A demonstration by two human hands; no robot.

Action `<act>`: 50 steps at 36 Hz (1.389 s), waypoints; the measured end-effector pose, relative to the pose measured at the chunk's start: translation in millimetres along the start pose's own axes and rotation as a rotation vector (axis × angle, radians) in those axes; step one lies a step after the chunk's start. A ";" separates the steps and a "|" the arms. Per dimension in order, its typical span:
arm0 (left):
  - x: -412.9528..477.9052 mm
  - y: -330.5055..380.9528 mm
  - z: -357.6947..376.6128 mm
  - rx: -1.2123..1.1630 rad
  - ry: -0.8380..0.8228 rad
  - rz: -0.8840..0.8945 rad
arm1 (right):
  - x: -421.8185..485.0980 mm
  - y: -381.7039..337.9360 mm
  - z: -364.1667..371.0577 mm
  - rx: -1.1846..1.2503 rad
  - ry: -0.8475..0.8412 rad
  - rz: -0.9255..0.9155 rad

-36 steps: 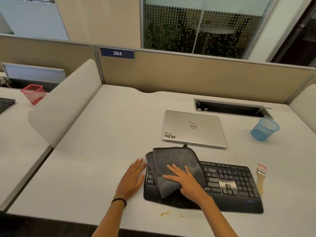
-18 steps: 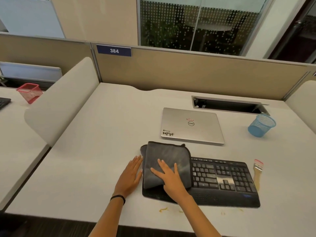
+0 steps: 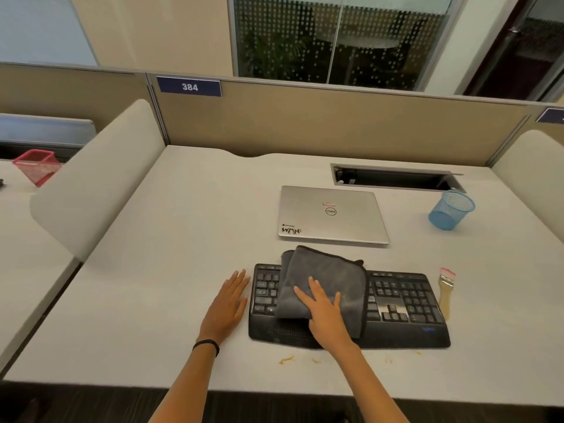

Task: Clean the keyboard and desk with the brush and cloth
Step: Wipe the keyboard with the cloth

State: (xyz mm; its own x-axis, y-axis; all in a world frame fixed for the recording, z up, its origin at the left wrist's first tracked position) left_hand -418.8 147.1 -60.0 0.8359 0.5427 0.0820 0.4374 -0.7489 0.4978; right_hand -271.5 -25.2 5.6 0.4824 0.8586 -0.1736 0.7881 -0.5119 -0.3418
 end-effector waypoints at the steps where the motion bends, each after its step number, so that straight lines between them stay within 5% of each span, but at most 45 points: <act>1: 0.1 0.0 0.4 0.007 -0.001 0.004 | -1.2 -9.2 3.9 -0.019 -0.001 -0.012; 15: -6.0 3.9 -4.5 -0.110 0.000 -0.056 | -44.2 -32.1 42.8 -0.151 -0.182 -0.405; 26: -4.8 0.4 1.0 0.021 -0.013 -0.009 | -78.2 65.9 27.2 -0.144 0.048 -0.231; 33: -6.9 7.8 1.3 0.018 -0.020 0.023 | -71.1 65.5 13.4 -0.024 -0.013 -0.031; 44: -16.9 19.2 9.4 -0.065 -0.014 -0.022 | -49.0 -22.5 43.7 -0.065 -0.079 -0.325; 50: -16.5 21.7 5.0 -0.081 -0.020 -0.023 | -62.9 -0.2 46.3 -0.070 -0.063 -0.392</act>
State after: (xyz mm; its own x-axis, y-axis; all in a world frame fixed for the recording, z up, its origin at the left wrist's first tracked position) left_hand -421.4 120.0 -54.8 0.8325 0.5514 0.0530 0.4292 -0.7026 0.5676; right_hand -319.6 -77.8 -26.2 0.1173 0.9881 -0.1000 0.9331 -0.1441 -0.3296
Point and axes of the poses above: each hand's wrist, its own x-axis towards the middle knuckle, its own z-axis out of the palm, y = z × x, the point moved 5 cm from there along x, towards the middle knuckle, and after that the axes turned 3 degrees about x, right-handed, at the moved point
